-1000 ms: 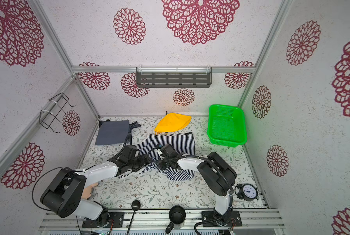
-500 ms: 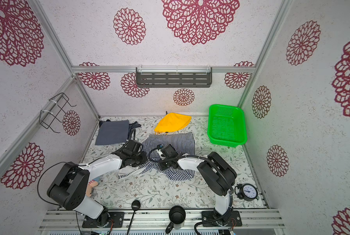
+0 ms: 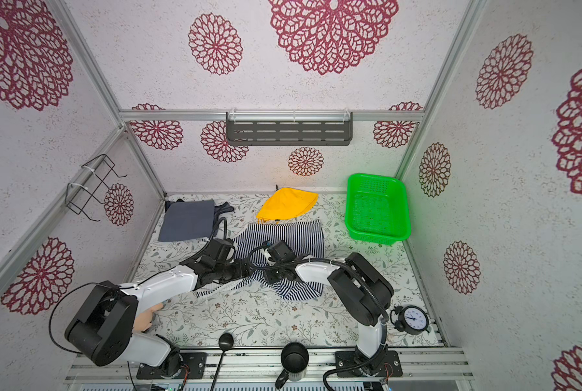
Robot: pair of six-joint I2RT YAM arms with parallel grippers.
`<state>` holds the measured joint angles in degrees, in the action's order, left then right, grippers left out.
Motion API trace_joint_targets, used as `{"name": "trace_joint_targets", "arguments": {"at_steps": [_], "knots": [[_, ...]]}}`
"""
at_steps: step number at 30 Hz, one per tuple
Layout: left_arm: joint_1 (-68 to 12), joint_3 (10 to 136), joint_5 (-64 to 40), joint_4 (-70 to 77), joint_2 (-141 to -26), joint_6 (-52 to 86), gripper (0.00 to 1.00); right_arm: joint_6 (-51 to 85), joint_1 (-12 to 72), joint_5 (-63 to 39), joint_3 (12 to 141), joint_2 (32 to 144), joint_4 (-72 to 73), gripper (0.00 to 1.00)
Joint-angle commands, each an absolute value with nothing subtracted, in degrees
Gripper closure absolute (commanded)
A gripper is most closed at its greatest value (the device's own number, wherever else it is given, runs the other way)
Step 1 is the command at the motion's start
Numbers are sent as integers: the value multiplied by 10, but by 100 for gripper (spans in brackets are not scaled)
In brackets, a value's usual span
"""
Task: Fold and stack tank tops
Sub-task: Smooth out the tank top at the center of the table.
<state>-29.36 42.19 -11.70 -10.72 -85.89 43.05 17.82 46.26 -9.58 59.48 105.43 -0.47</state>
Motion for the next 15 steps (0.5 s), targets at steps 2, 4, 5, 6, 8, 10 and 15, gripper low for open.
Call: {"name": "trace_joint_targets", "arguments": {"at_steps": [2,4,5,6,8,10,15], "knots": [[-300,428,-104,-93,-893,416,23,194,458,-106,603,1057,-13,90],[-300,439,-82,-111,-901,413,41,194,458,-106,602,1056,-15,90],[-300,445,-69,-120,-902,412,50,194,457,-105,601,1056,-16,90],[-299,451,-57,-129,-902,412,57,194,457,-104,600,1055,-18,90],[-299,461,-38,-145,-898,409,64,195,457,-104,596,1053,-18,90],[-297,468,-27,-158,-892,401,73,197,458,-103,591,1051,-18,90],[-292,498,9,-201,-891,369,100,203,458,-105,579,1048,-21,90]]}}
